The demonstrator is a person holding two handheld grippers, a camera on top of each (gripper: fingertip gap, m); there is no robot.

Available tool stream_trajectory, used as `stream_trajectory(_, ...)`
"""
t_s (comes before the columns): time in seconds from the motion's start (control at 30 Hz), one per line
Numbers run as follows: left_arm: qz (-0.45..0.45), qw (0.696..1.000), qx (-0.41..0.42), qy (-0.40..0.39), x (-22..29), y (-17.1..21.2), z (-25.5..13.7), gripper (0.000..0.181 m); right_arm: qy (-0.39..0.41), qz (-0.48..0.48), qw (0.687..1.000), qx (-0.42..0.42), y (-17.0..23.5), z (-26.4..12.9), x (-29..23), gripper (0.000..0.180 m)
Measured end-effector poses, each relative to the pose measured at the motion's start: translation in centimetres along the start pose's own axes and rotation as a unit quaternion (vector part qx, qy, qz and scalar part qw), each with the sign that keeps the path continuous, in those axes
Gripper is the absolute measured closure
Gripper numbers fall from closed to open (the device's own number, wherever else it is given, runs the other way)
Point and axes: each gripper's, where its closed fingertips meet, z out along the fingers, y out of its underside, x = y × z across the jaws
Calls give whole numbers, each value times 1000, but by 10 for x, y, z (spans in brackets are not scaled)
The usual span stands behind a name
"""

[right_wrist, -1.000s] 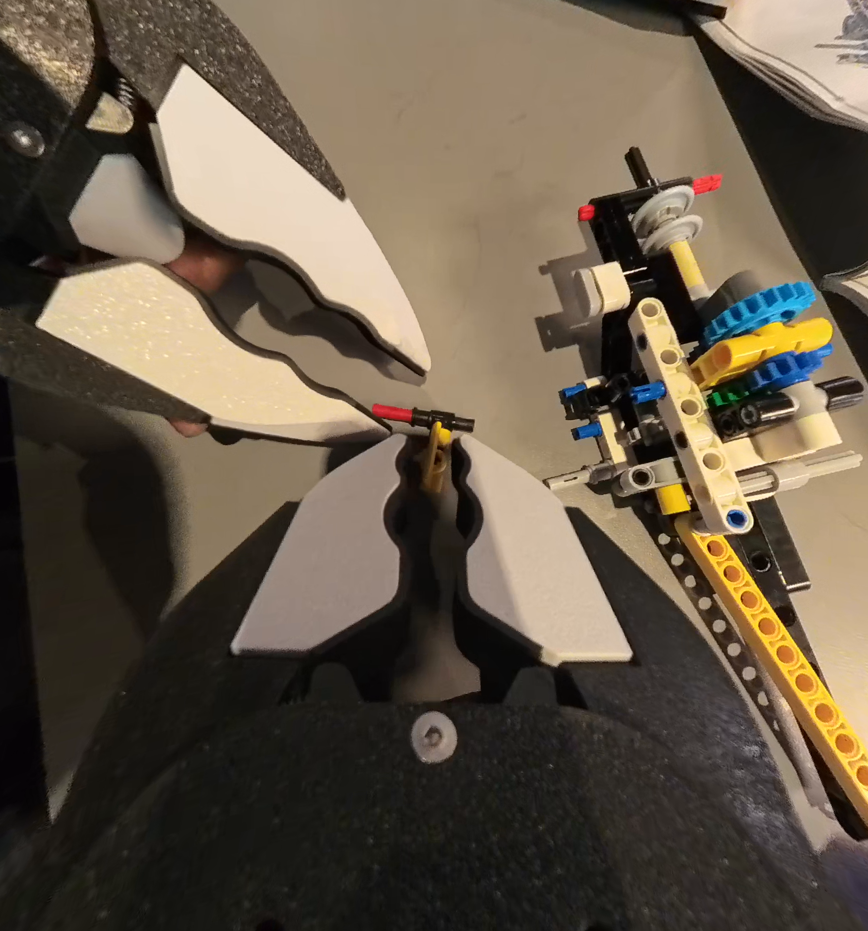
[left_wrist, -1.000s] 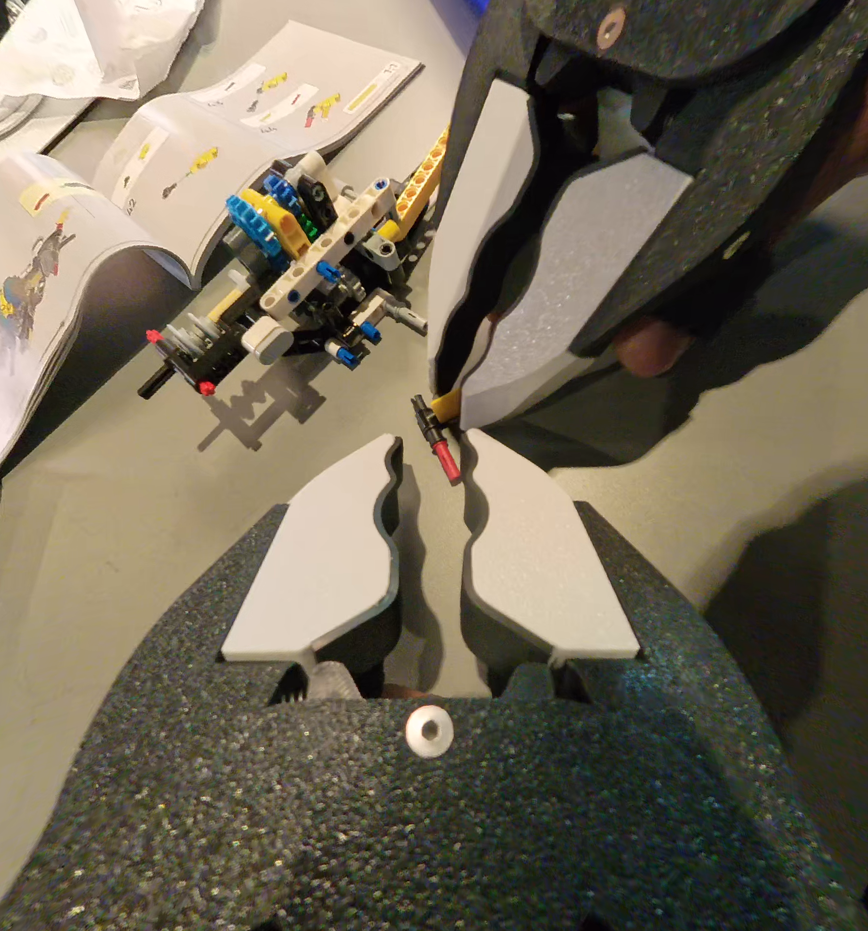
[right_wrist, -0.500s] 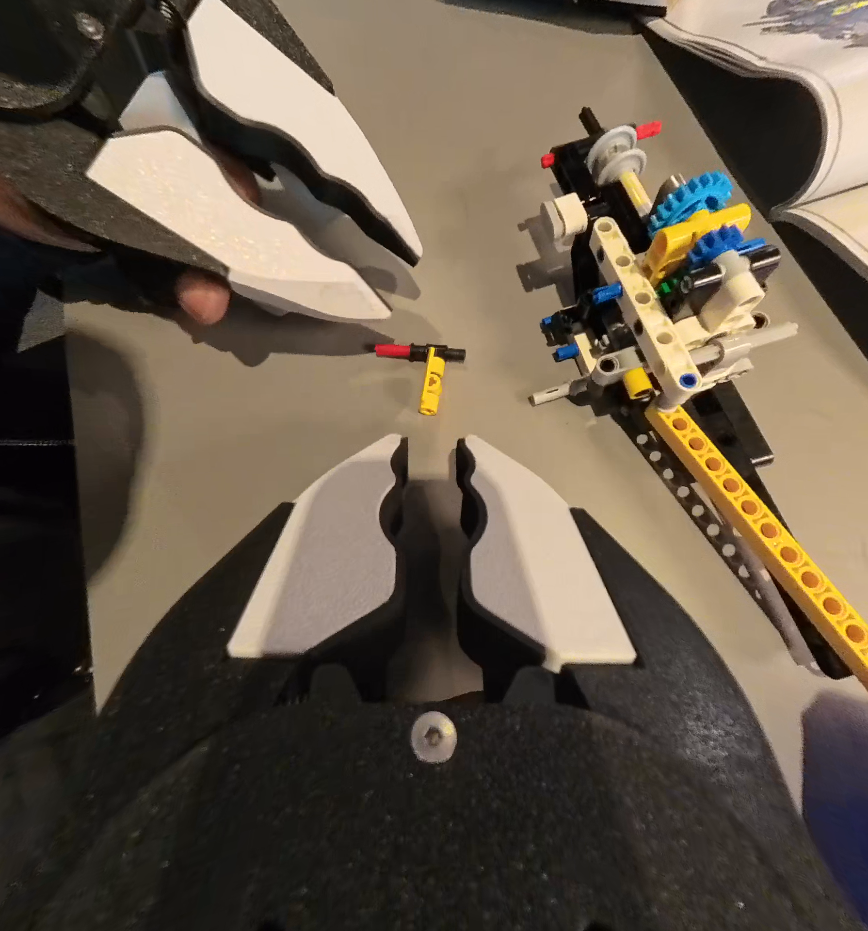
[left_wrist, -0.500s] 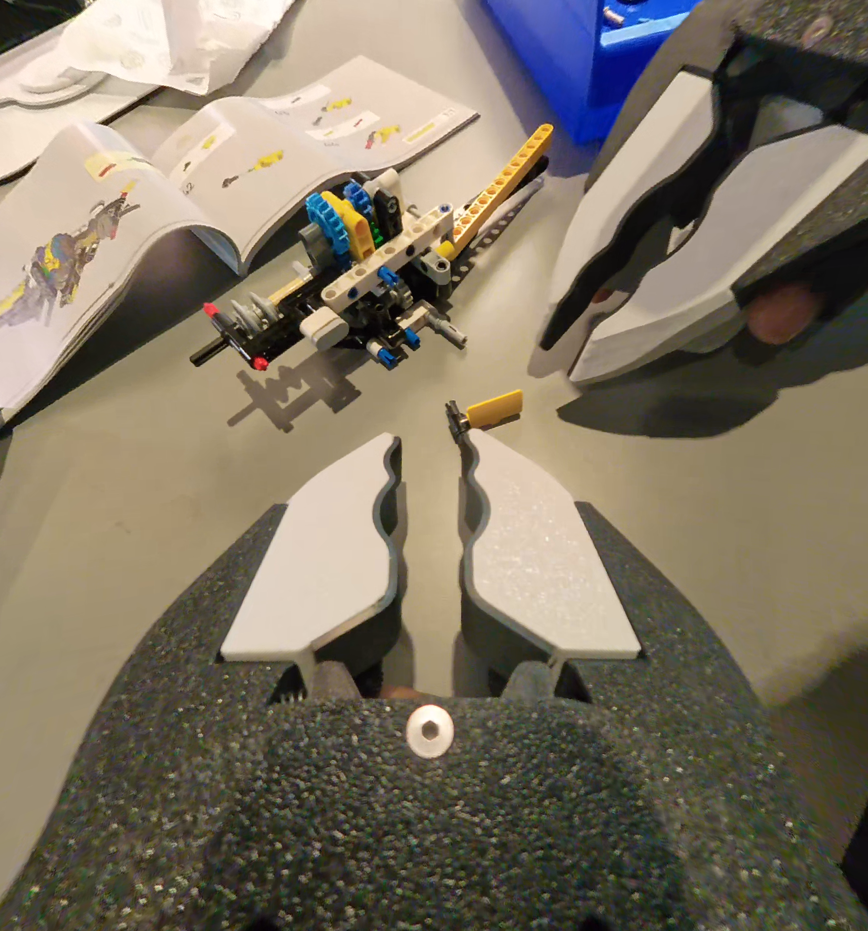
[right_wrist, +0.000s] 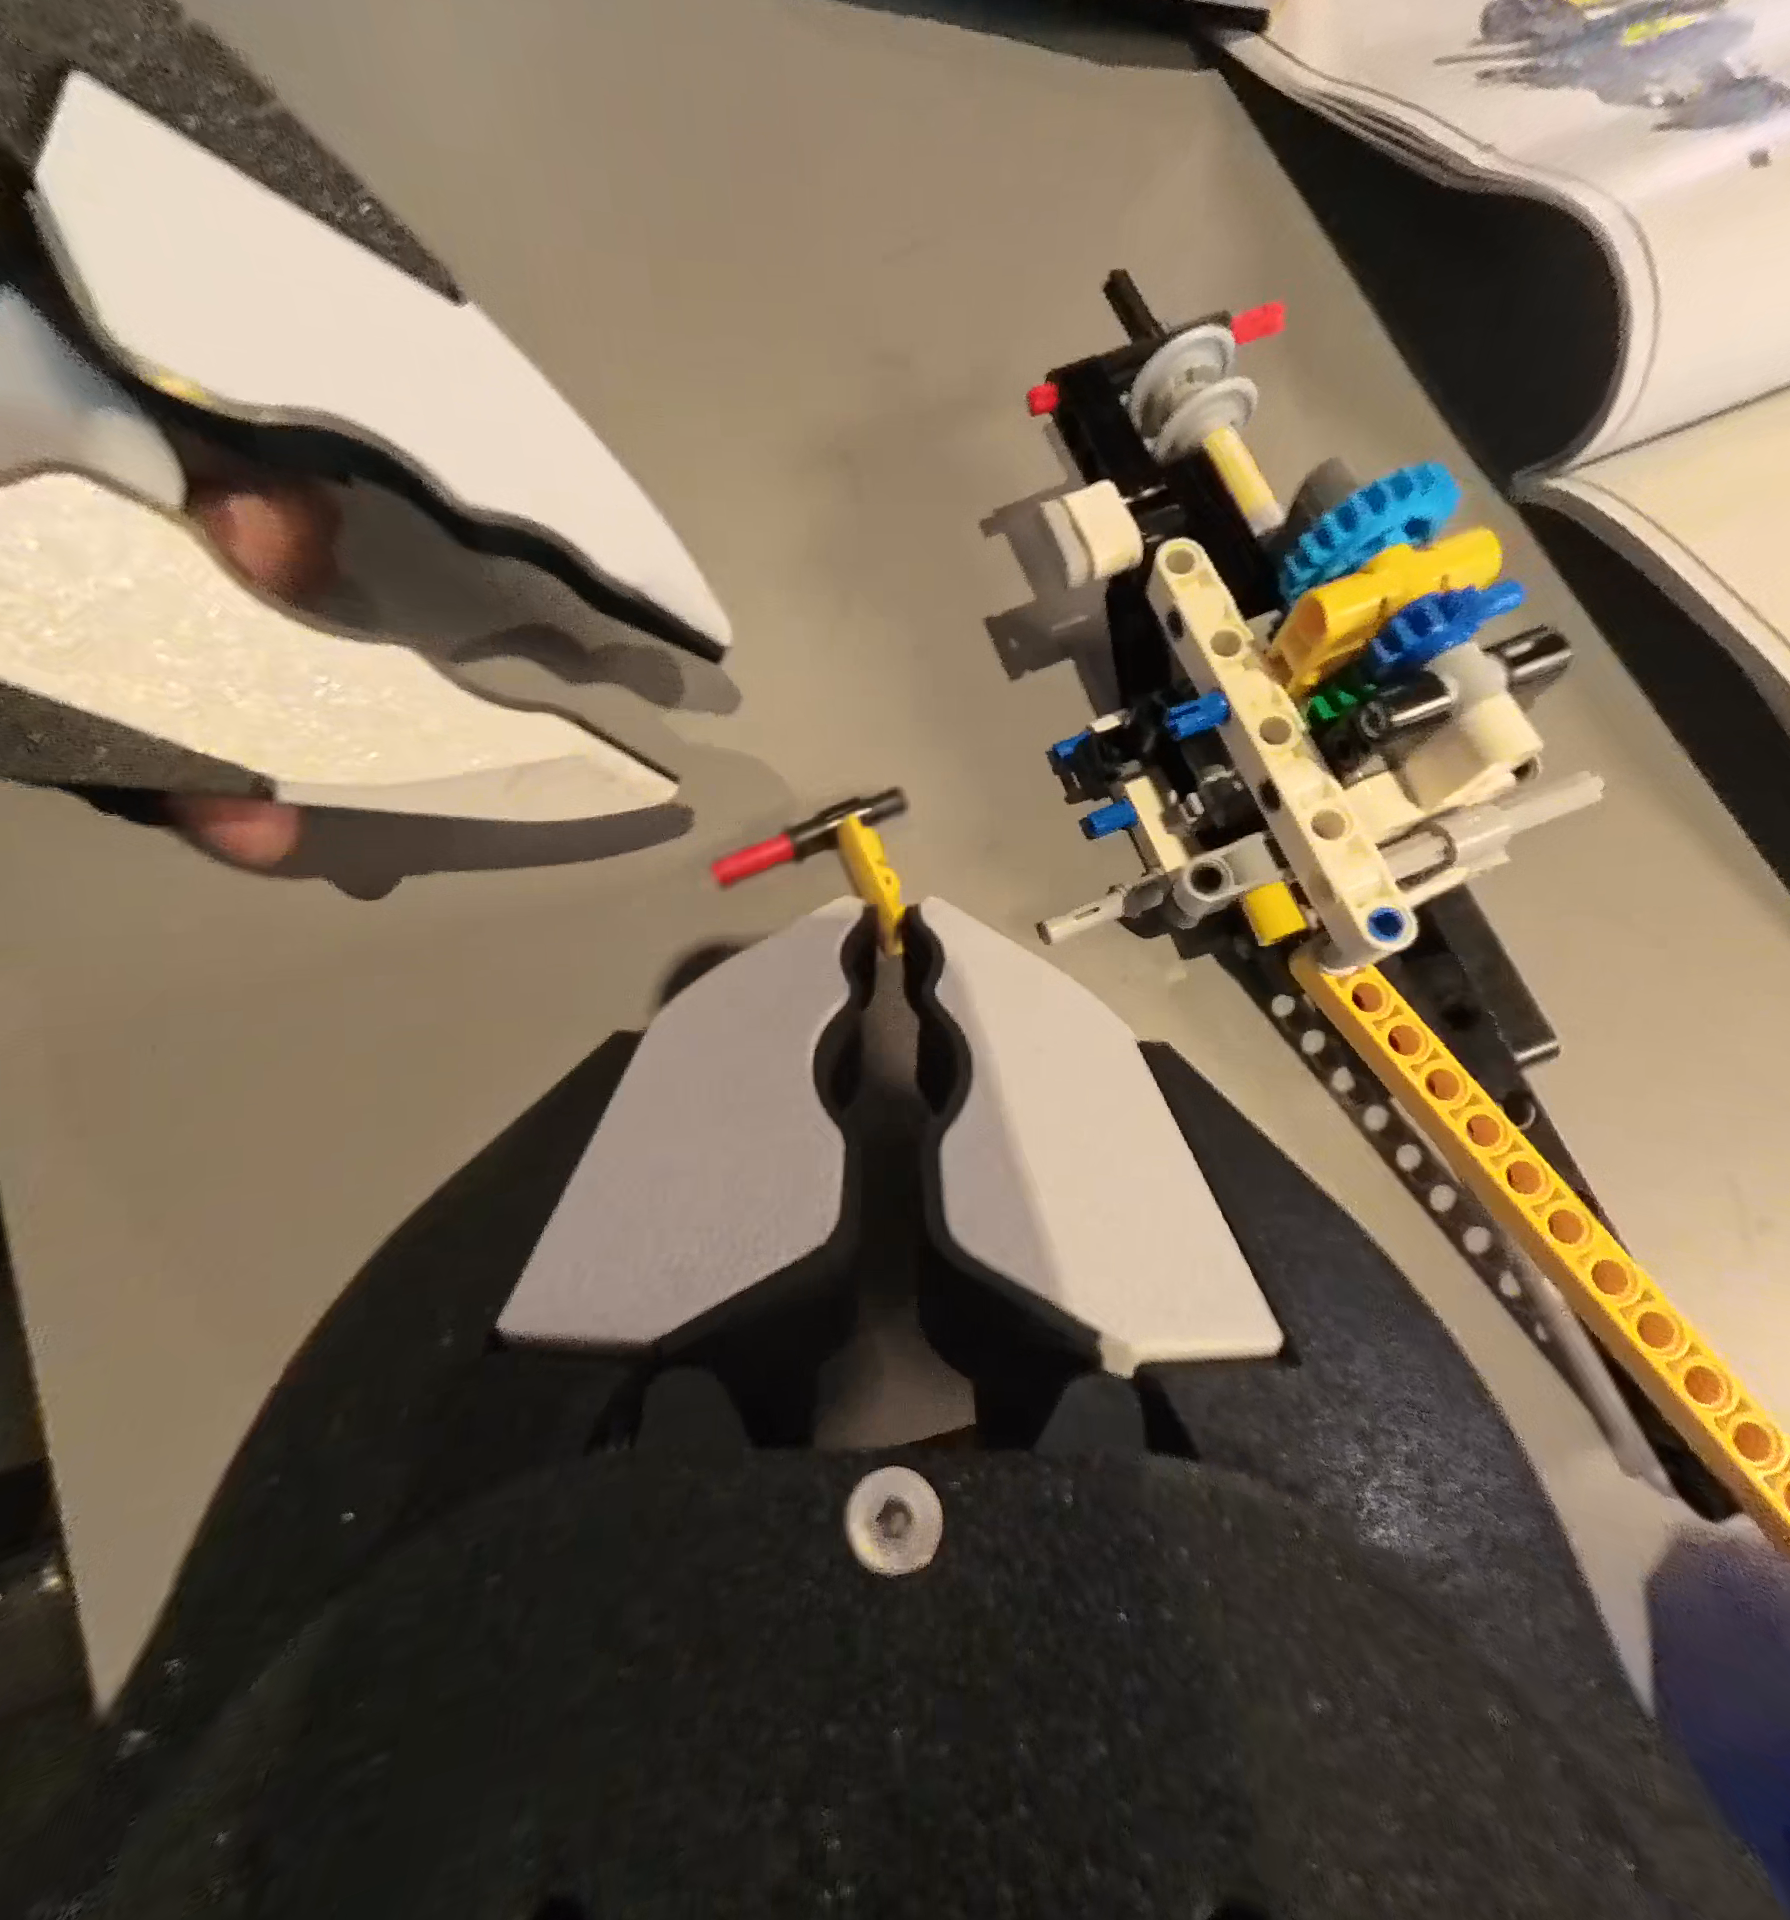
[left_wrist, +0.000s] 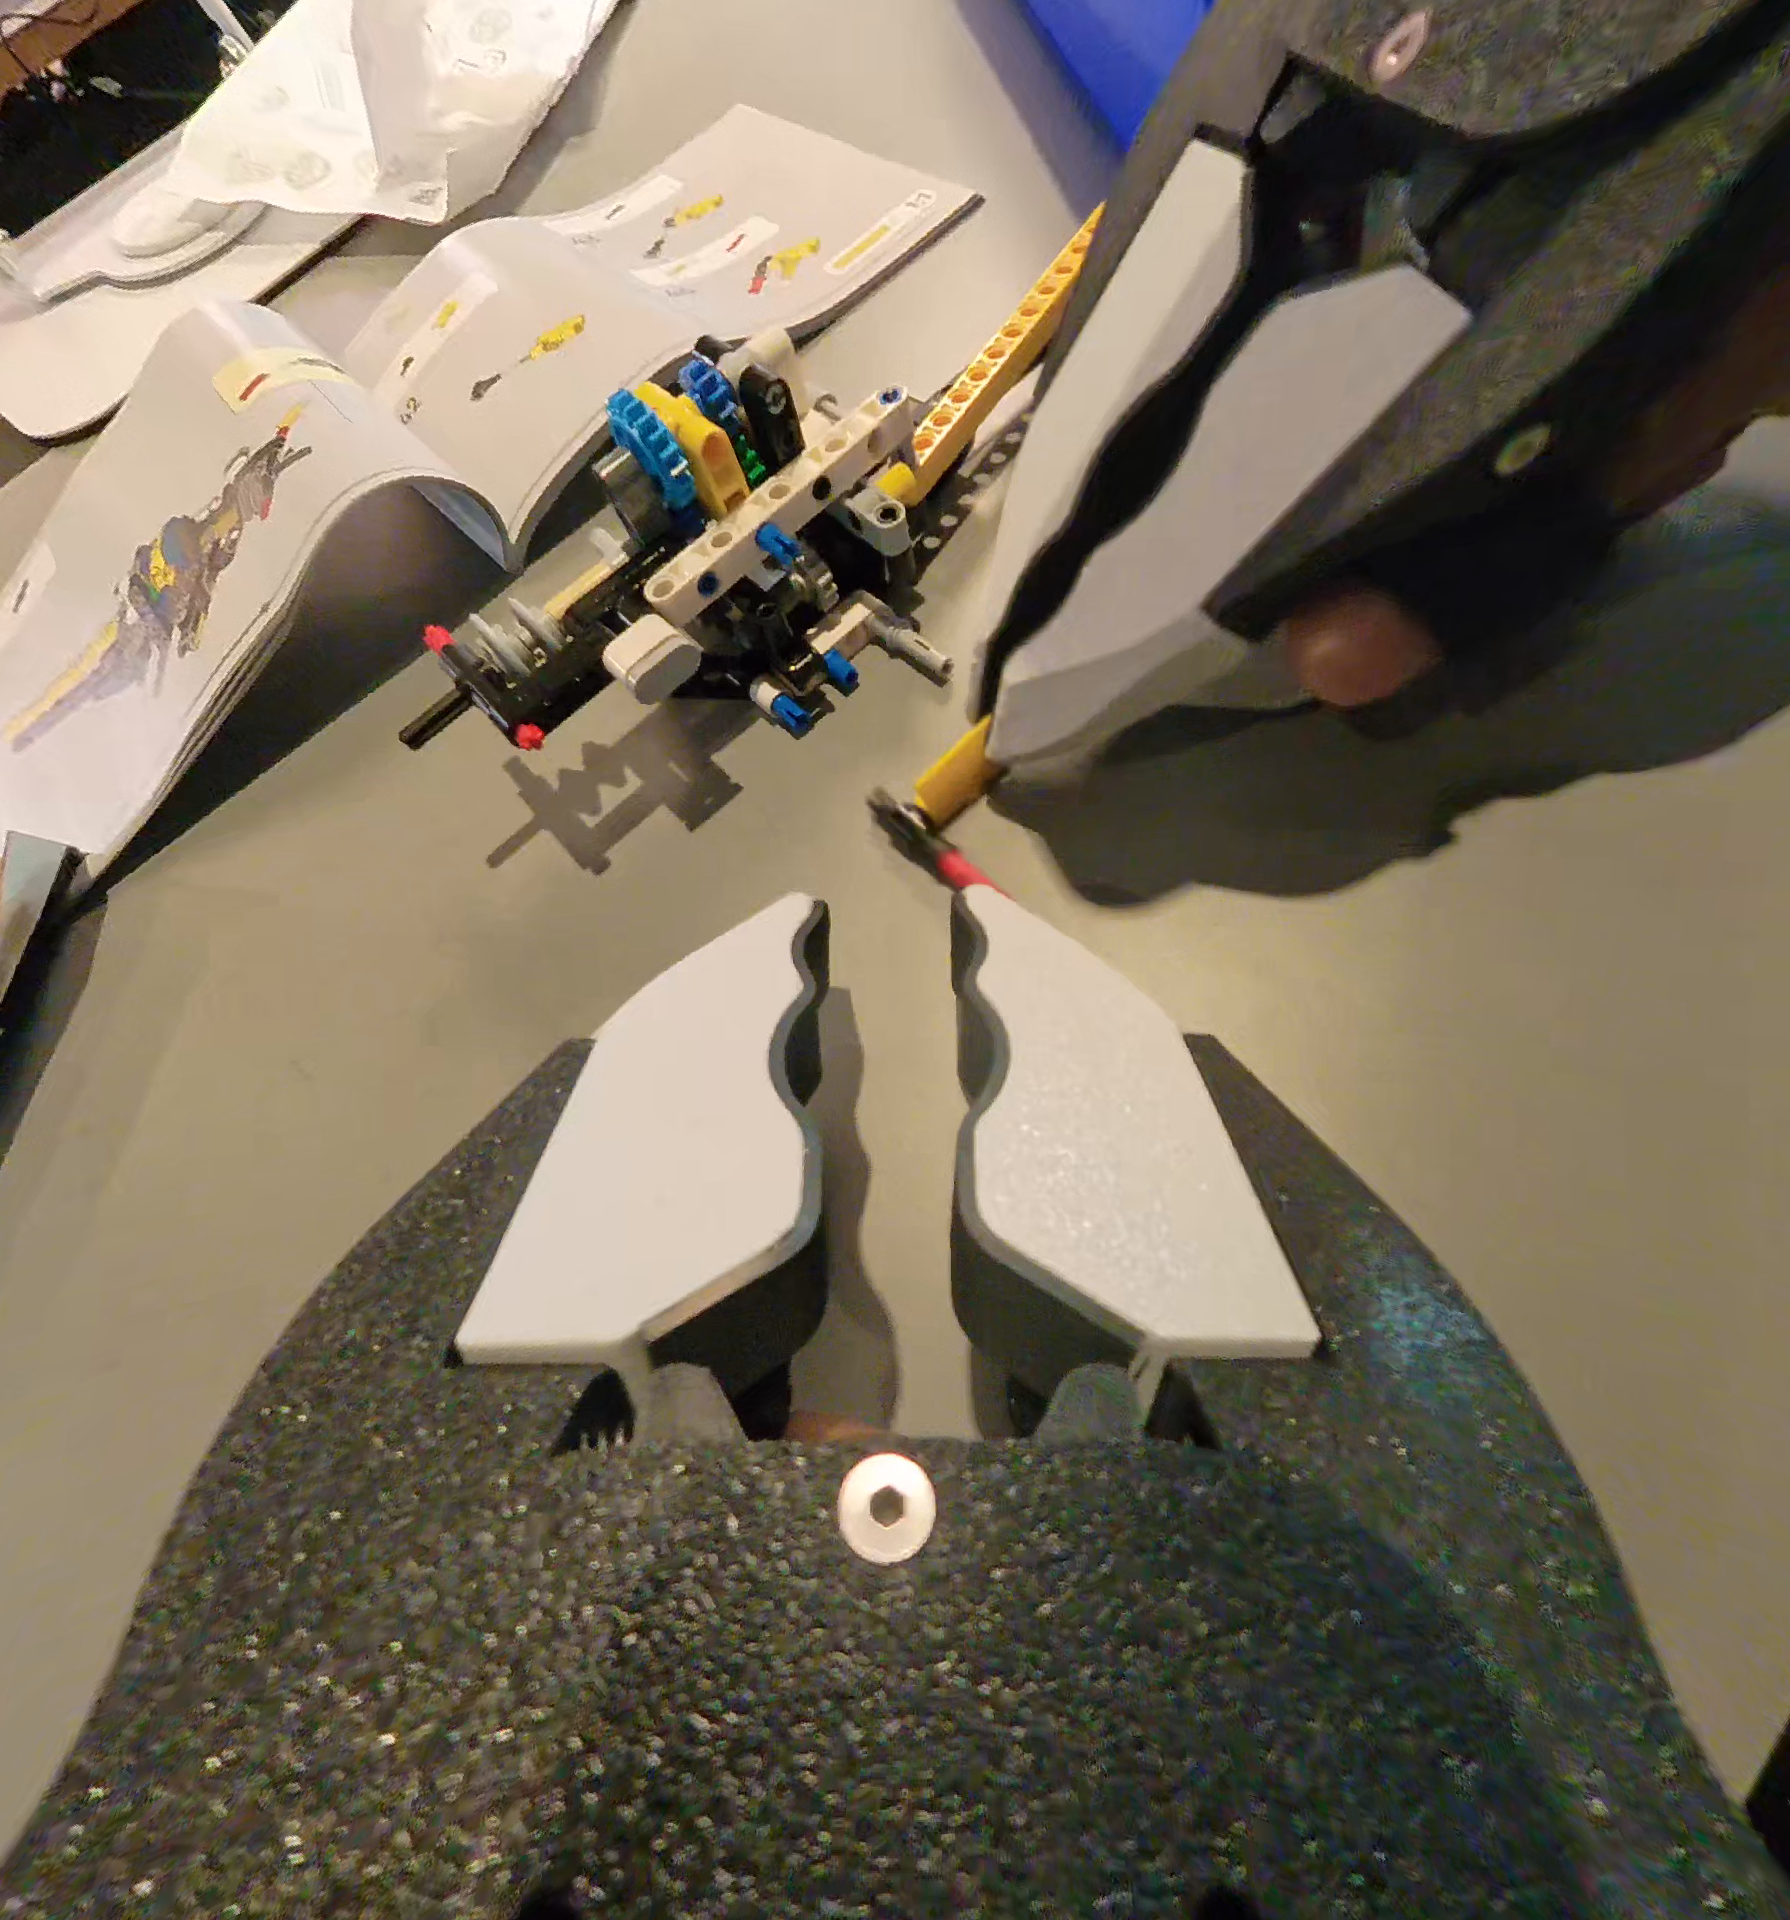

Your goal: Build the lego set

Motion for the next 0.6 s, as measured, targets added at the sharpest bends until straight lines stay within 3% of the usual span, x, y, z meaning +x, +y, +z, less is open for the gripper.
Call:
stream_trajectory(0.33, 4, 1000, 3, 10, 3, 0, -1, 159, -98, 140, 985, 16, -5, -3, -4, 178)
stream_trajectory(0.6, 48, 999, -10, -9, 9, 2, 2, 159, -95, 157, 983, 18, 1, -11, -6, 178)
